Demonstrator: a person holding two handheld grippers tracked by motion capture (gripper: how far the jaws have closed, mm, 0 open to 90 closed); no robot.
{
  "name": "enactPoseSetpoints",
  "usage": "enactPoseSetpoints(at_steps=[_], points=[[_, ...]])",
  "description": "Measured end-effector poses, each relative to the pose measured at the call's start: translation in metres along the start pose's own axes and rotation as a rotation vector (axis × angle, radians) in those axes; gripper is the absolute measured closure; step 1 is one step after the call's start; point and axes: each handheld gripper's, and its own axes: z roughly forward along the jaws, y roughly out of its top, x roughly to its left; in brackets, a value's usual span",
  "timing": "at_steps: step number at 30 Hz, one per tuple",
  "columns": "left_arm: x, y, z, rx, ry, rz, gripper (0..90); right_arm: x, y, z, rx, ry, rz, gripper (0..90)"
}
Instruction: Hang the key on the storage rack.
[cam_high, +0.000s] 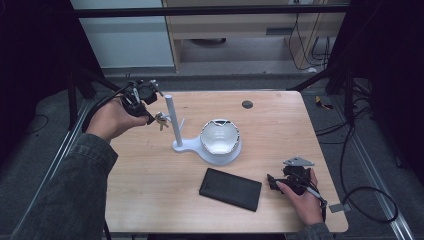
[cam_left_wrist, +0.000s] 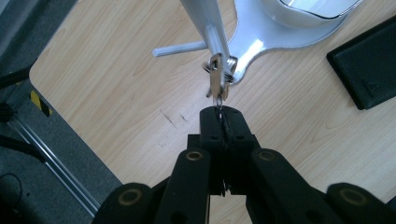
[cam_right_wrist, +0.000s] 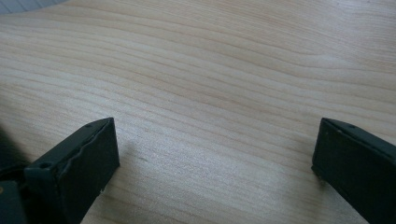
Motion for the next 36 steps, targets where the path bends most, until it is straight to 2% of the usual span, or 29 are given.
enactPoseSetpoints(at_steps=[4, 6, 7, 12, 18, 19, 21, 22, 23, 27, 29, 30, 31, 36], points=[[0.0, -0.001, -0.004, 0.001, 0.002, 0.0, 88.8, 0.0, 0.0, 0.0, 0.0, 0.0, 0.002, 0.6], [0.002, 0.0, -0.004, -0.021, 0.024, -0.016, 89.0, 0.001, 0.0, 0.0, 0.001, 0.0, 0.001, 0.6], [0.002, 0.001, -0.003, -0.017, 0.013, -0.016, 89.0, 0.001, 0.0, 0.0, 0.003, 0.0, -0.002, 0.6], [0.001, 0.002, -0.002, -0.02, 0.035, -0.017, 89.1, 0.001, 0.0, 0.0, 0.002, 0.001, -0.002, 0.6], [0.003, 0.0, -0.009, -0.051, 0.023, -0.03, 89.4, 0.001, 0.0, 0.0, 0.003, 0.001, -0.005, 0.6], [0.003, 0.0, -0.01, -0.063, 0.033, -0.036, 89.4, 0.001, 0.0, 0.0, 0.003, 0.001, -0.005, 0.6], [0.001, 0.002, -0.01, -0.062, 0.028, -0.029, 89.5, 0.001, 0.0, 0.0, 0.003, 0.001, -0.005, 0.6], [0.0, 0.002, -0.01, -0.059, 0.044, -0.027, 89.5, 0.001, 0.0, 0.0, 0.003, 0.001, -0.005, 0.6], [-0.001, 0.003, -0.01, -0.054, 0.034, -0.02, 89.5, 0.001, 0.0, 0.0, 0.003, 0.001, -0.005, 0.6], [-0.002, 0.005, -0.01, -0.059, 0.056, -0.02, 89.6, 0.001, 0.0, 0.0, 0.003, 0.002, -0.006, 0.6], [-0.002, 0.006, -0.011, -0.072, 0.034, -0.021, 89.6, 0.001, 0.0, 0.0, 0.003, 0.002, -0.006, 0.6], [-0.003, 0.007, -0.012, -0.077, 0.044, -0.027, 89.6, 0.001, 0.0, 0.0, 0.003, 0.002, -0.006, 0.6], [-0.004, 0.009, -0.011, -0.069, 0.035, -0.019, 89.6, 0.001, 0.0, 0.0, 0.003, 0.002, -0.007, 0.6], [-0.009, 0.016, -0.004, -0.059, 0.067, -0.008, 89.3, 0.001, 0.0, 0.0, 0.001, 0.003, -0.006, 0.6]])
